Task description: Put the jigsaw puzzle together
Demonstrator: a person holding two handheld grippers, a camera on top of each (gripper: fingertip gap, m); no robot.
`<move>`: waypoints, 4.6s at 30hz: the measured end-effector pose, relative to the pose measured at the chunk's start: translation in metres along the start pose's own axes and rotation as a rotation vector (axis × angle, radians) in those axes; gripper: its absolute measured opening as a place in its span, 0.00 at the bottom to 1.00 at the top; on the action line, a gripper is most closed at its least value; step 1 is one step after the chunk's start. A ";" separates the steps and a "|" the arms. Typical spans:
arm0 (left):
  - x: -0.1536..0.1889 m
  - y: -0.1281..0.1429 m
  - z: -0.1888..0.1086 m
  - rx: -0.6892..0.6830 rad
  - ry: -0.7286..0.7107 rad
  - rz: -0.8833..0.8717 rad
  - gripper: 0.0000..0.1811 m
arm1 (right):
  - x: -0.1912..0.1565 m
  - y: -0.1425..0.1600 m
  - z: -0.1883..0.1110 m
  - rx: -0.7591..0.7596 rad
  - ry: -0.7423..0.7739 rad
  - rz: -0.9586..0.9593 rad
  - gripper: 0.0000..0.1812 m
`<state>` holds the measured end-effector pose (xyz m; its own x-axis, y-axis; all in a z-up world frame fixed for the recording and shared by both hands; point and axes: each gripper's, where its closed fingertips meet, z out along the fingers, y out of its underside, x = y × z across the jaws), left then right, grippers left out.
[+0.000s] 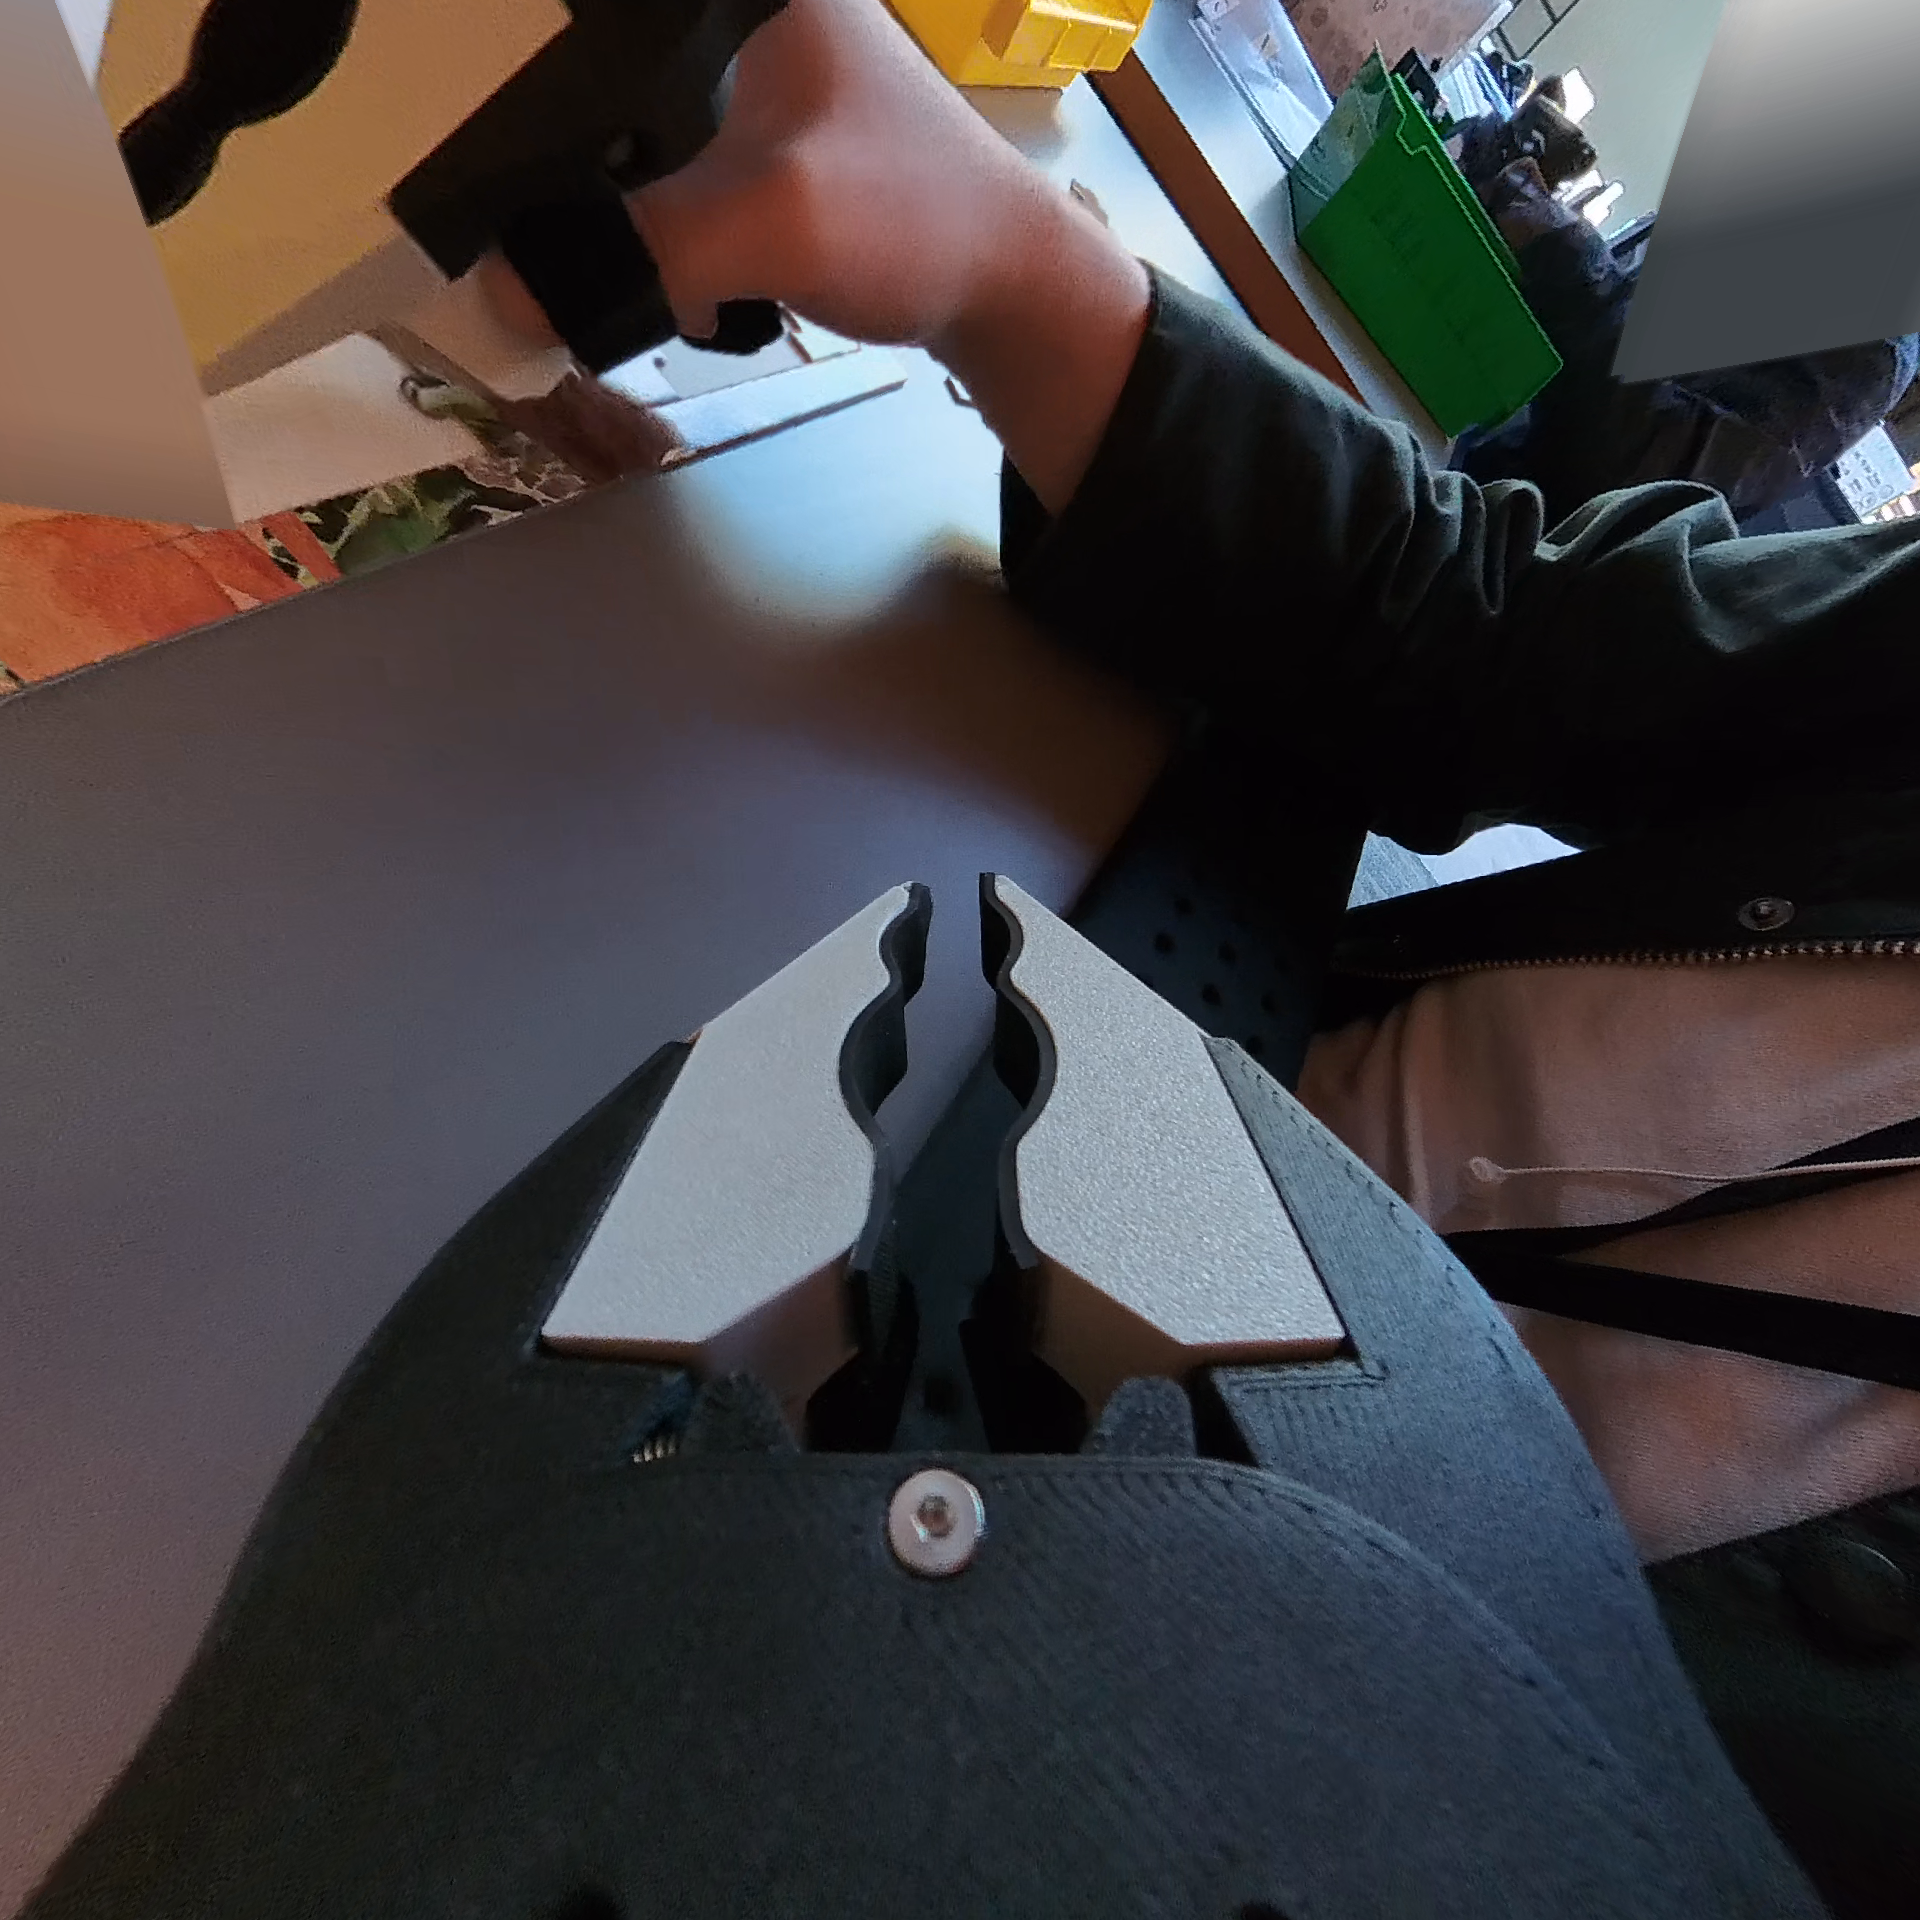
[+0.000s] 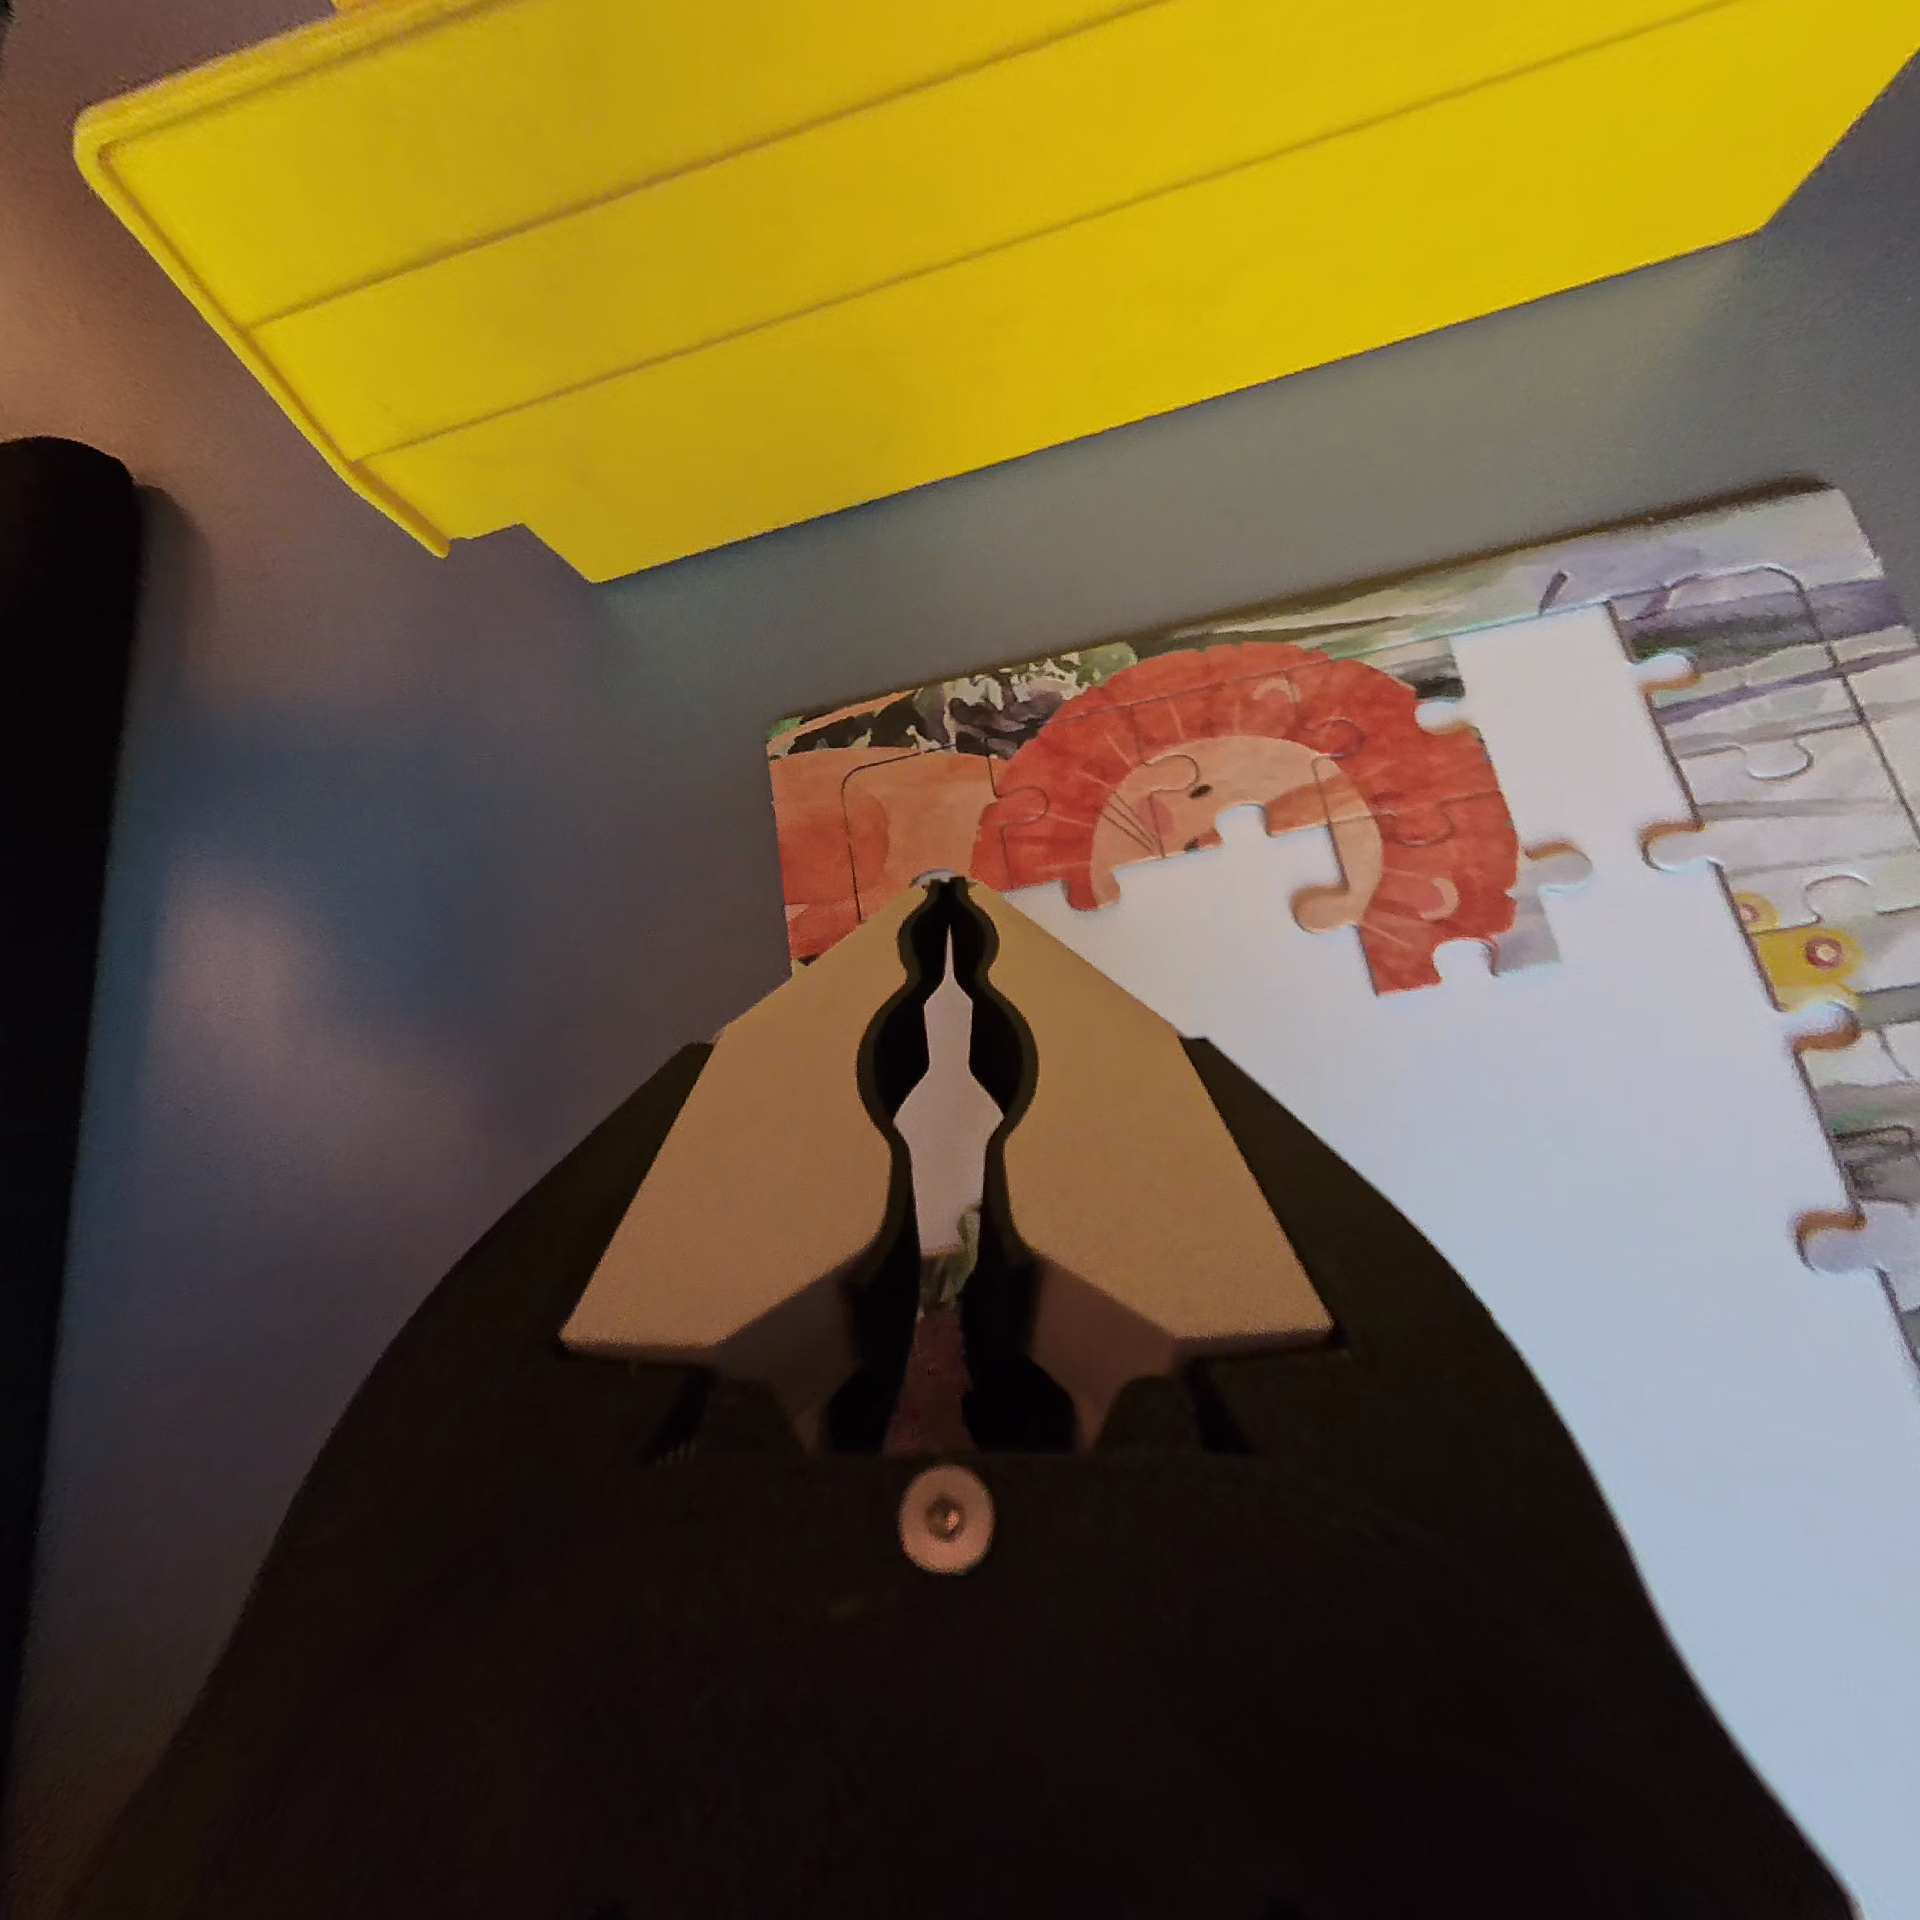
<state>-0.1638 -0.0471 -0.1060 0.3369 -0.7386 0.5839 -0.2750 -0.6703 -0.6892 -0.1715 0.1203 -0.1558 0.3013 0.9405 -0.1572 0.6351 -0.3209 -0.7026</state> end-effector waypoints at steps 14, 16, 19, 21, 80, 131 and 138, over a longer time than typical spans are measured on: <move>-0.055 -0.012 0.019 -0.042 -0.375 0.200 0.00 | -0.010 0.008 0.008 -0.037 -0.035 -0.084 0.00; -0.073 -0.019 0.018 -0.058 -0.485 0.232 0.00 | -0.010 0.008 0.008 -0.033 -0.037 -0.092 0.00; -0.099 -0.028 0.015 -0.099 -0.650 0.273 0.00 | -0.010 0.008 0.008 -0.032 -0.032 -0.106 0.00; -0.116 -0.034 0.011 -0.117 -0.770 0.299 0.00 | -0.010 0.008 0.008 -0.033 -0.029 -0.114 0.00; -0.188 -0.063 -0.197 -0.398 -0.966 -0.088 0.17 | 0.051 -0.062 -0.254 0.466 0.413 -0.027 0.06; -0.241 -0.019 -0.189 -0.652 -1.095 -0.310 0.30 | 0.020 -0.064 -0.209 0.298 0.322 -0.178 0.06; -0.250 -0.011 -0.188 -0.631 -1.102 -0.433 0.29 | 0.022 -0.061 -0.206 0.287 0.312 -0.167 0.06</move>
<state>-0.4143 0.1310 -0.1636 0.9643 -0.2177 -0.1505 -0.2273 -0.9726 -0.0492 -0.0570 0.1380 0.0271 0.4397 0.8837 0.1605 0.4840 -0.0826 -0.8712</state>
